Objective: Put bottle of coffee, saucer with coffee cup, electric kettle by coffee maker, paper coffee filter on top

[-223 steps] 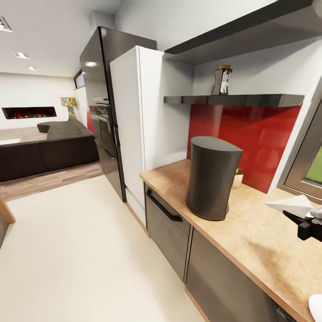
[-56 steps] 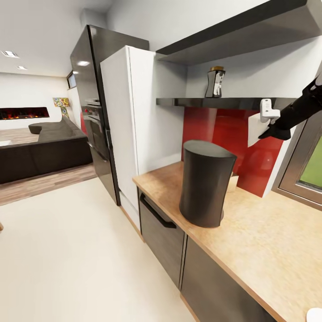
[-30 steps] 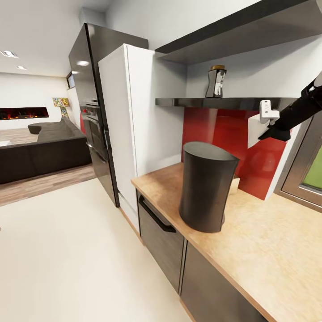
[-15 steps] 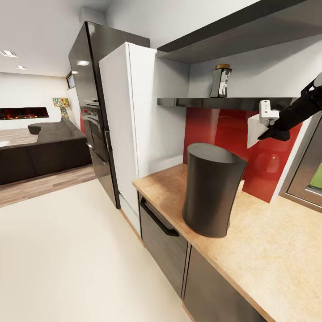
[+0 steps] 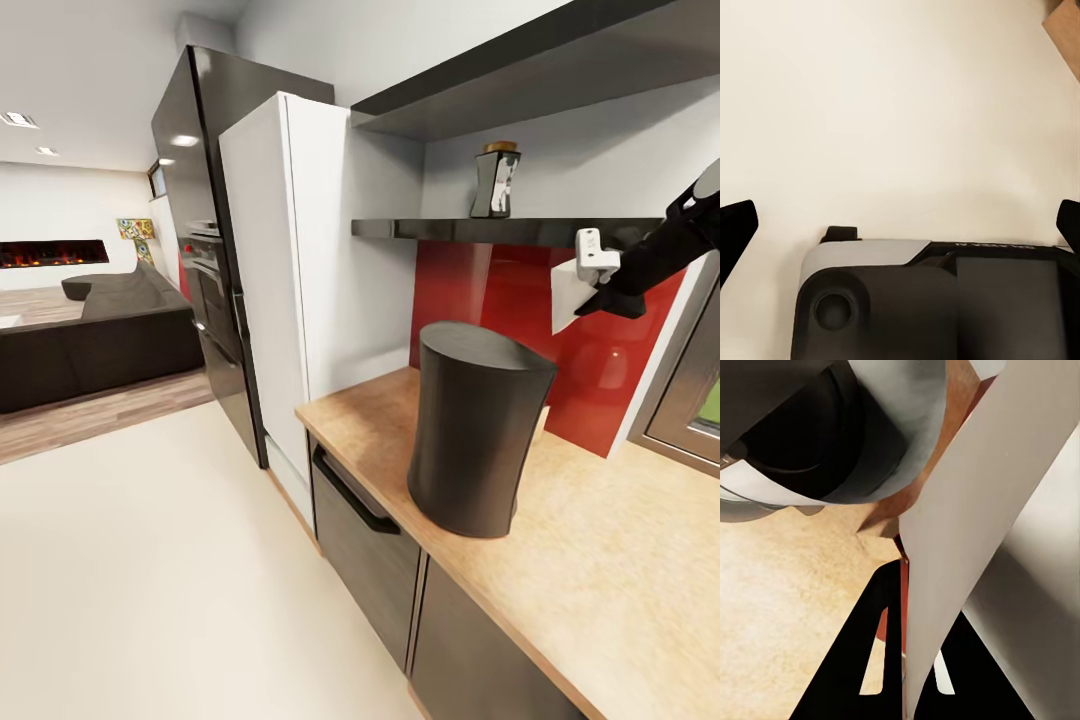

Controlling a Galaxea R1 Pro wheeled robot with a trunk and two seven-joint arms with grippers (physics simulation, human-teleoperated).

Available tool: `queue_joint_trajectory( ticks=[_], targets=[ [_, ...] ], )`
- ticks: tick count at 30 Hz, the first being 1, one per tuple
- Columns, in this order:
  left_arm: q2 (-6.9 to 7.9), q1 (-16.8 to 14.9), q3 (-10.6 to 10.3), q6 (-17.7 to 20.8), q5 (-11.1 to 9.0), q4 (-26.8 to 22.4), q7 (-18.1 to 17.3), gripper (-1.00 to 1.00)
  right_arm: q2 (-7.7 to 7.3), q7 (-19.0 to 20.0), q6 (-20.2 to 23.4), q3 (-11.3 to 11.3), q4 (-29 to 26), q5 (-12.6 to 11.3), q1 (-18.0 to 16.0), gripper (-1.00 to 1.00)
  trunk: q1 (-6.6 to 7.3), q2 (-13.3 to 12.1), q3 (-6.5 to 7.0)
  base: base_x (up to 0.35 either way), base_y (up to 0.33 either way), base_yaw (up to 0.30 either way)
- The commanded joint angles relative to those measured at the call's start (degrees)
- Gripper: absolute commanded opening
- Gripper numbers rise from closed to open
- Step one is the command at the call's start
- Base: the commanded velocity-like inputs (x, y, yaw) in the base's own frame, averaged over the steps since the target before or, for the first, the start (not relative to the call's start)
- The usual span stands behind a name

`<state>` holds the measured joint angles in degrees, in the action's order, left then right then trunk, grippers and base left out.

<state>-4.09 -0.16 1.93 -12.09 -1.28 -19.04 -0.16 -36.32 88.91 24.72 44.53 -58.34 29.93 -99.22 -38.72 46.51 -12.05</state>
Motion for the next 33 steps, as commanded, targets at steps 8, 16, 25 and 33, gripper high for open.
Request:
queue_joint_trajectory(
  ticks=[8,16,25,33],
  targets=[
    [-0.04,-0.02,0.19,-0.13,-0.13,-0.03,-0.02,1.0,0.8,0.24,0.66,0.48,0.1,0.07,-0.1,-1.0,-0.01,0.06,-0.08,0.006,0.001,0.0],
    [-0.04,-0.02,0.18,-0.13,-0.11,-0.03,-0.02,1.0,2.77,0.66,-3.69,0.61,3.21,0.01,-0.1,-1.0,-0.01,0.06,-0.08,0.0,0.0,0.0],
    [-0.04,-0.02,0.17,-0.13,-0.13,-0.03,-0.02,1.0,2.99,0.81,-4.62,0.65,3.75,0.04,-0.13,-1.0,-0.01,0.06,-0.08,0.0,0.0,0.0],
    [-0.04,-0.02,0.13,-0.13,-0.13,-0.03,-0.02,1.0,2.97,0.82,-4.69,0.65,3.84,0.01,-0.58,-1.0,-0.01,0.06,-0.08,0.03,0.0,0.0]
  ],
)
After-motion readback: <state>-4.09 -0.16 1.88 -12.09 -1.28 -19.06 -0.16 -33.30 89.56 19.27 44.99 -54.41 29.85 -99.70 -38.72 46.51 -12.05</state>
